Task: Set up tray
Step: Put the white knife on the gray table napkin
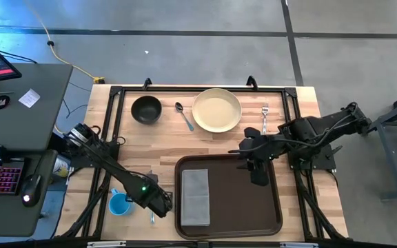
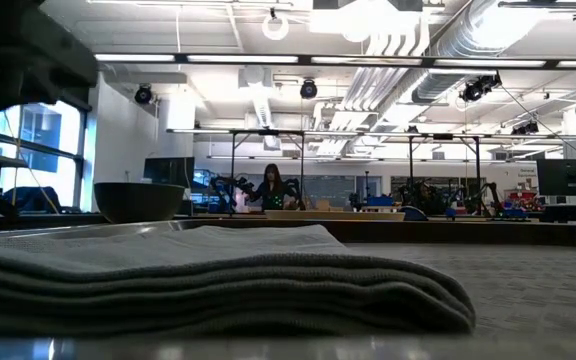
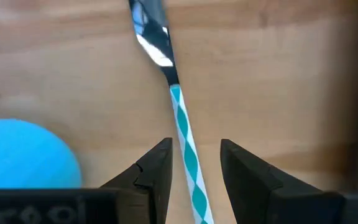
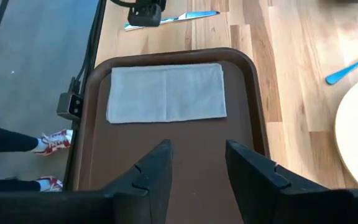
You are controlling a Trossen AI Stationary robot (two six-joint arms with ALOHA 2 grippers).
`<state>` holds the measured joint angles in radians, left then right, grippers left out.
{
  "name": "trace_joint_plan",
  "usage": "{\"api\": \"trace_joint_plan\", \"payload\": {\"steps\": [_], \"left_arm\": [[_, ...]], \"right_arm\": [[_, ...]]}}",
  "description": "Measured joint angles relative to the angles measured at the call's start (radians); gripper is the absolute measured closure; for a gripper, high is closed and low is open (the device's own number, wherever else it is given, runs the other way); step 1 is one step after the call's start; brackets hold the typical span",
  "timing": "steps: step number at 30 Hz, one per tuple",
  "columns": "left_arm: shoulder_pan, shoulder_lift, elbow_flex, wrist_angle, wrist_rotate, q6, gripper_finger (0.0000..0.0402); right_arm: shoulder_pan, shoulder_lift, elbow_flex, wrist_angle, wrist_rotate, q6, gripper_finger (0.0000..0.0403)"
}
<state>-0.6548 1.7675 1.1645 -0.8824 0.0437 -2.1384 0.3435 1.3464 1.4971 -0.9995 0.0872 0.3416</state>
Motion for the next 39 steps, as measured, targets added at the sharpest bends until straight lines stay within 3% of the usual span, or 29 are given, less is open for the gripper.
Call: {"api": "trace_joint_plan", "payload": {"steps": [10, 19, 31, 35, 39], "left_arm": [[0.000, 0.000, -0.038, 0.015, 0.009, -0.018, 0.0234], [0.002, -0.006, -0.161, 0.206, 0.030, -0.050, 0.0234], [0.026, -0.002, -0.168, 0.209, 0.032, -0.015, 0.0234], [0.026, -0.001, -0.169, 0.204, 0.029, 0.002, 0.0255], [0.026, -0.001, -0.169, 0.196, 0.026, 0.021, 0.0309]], "right_arm": [[-0.024, 0.000, 0.000, 0.001, -0.039, -0.006, 0.0263], [-0.023, 0.000, 0.000, 0.003, -0.038, -0.006, 0.0263], [-0.023, -0.001, 0.000, 0.009, -0.030, -0.004, 0.0263], [-0.023, -0.001, 0.000, 0.009, -0.026, -0.005, 0.0263], [-0.023, -0.001, 0.000, 0.009, -0.019, -0.003, 0.0270]]}}
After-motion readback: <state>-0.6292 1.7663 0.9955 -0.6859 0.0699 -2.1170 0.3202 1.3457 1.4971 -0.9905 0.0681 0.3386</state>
